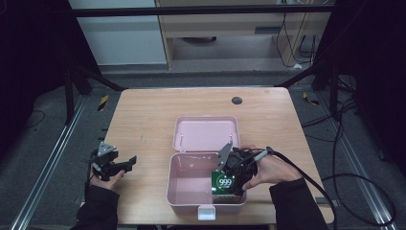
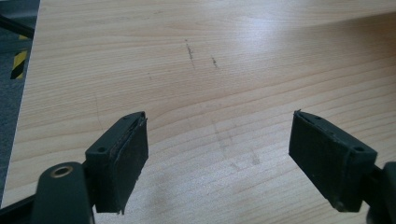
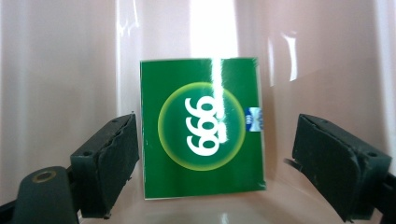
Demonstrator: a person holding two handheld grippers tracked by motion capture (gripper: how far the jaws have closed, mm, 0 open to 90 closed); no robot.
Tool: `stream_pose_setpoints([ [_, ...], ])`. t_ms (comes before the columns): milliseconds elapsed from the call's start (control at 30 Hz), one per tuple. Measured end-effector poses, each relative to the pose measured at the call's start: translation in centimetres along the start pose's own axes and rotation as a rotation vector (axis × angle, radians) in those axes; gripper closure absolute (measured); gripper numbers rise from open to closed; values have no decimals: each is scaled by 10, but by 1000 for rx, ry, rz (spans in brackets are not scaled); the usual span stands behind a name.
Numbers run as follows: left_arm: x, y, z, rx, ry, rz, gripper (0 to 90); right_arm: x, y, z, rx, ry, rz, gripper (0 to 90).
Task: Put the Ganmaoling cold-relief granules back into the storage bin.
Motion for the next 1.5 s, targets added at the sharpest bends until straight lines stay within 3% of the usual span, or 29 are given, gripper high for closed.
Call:
stream_pose_setpoints([
  [167,0,0,0,0,-1,-3,189,0,-23,-9,-57,61,-85,149],
  [433,0,-1,0,-1,-2,-3,193,-9,-61,-30,-231,148,-229,110],
  [533,0,-1,0,0,0,0,197,-18,-72,-35,-271,191,-291,109],
  [733,0,0,-1,-1,2,4,208,-52,-83,-52,-395,351,-422,90],
  [933,-2,0,0,2,3,12,222,-88,-74,-69,-513,542,-517,78],
  [1100,-2,0,-1,1,2,14,245,-118,-58,-80,-577,697,-588,75],
  [1367,-6,1,-1,2,12,28,310,-164,-27,-90,-650,851,-552,74],
  [1500,-8,3,0,12,16,41,351,-183,-8,-96,-670,921,-508,73],
])
Point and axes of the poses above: each handheld gripper's, and its own axes: y roughly forward along the jaws, x roughly out of its top, z roughly to its left, the point moved 7 cm from there along y, roughly forward along the jaws, and after that the axes turned 7 degrees about y, right-handed, at the moved point
